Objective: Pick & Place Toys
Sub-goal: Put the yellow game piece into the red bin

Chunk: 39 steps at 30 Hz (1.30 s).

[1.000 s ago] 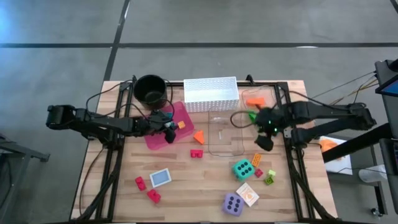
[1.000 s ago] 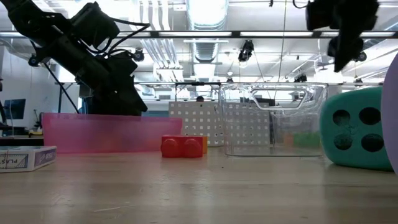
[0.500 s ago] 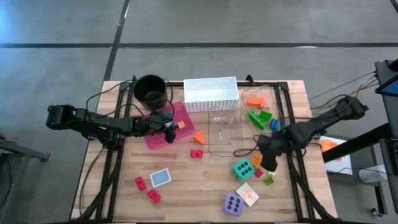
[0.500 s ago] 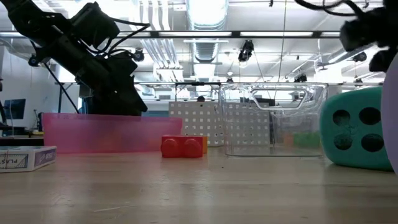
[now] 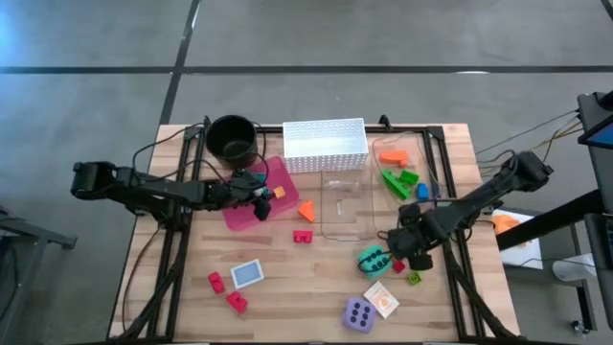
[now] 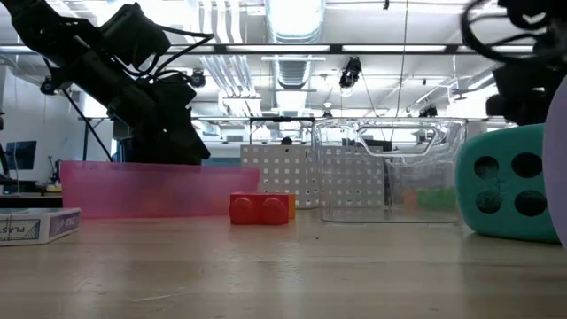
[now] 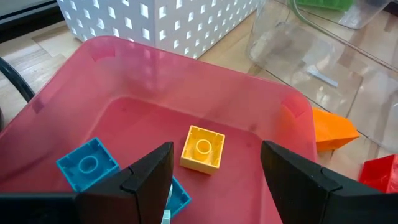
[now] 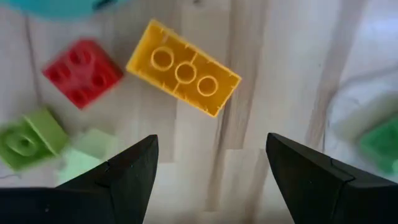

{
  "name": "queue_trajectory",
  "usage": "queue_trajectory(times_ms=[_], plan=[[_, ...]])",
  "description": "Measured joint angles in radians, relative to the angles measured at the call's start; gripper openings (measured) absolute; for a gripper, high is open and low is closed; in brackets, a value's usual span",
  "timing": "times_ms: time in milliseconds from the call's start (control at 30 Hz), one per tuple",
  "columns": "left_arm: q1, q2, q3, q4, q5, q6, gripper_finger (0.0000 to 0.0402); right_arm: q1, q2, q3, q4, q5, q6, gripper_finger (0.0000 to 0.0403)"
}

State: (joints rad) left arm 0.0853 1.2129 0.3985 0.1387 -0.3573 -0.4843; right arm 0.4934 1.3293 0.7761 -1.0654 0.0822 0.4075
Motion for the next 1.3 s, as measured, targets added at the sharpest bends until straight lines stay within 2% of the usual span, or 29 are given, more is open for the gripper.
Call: queue_trajectory(times_ms=[167,367,733,1300], plan=[[0.0,0.0,0.0,0.0,0.0,0.0,0.0246,0.0,0.09,0.009,0.002,0.0,-0.202,0.0297],[0.0,0.0,0.0,0.0,0.0,0.0,0.0246,0.0,0.188,0.045,0.01,0.008,-0.323,0.0297],[0.0,0.0,0.0,0.0,0.0,0.0,0.0246,-0.001,0.312,0.093,0.037,0.128,-0.573,0.0297],[0.0,0.0,0.0,0.0,0.0,0.0,0.0246,0.0,0.288,0.075,0.143,0.119,-0.594,0.0297]])
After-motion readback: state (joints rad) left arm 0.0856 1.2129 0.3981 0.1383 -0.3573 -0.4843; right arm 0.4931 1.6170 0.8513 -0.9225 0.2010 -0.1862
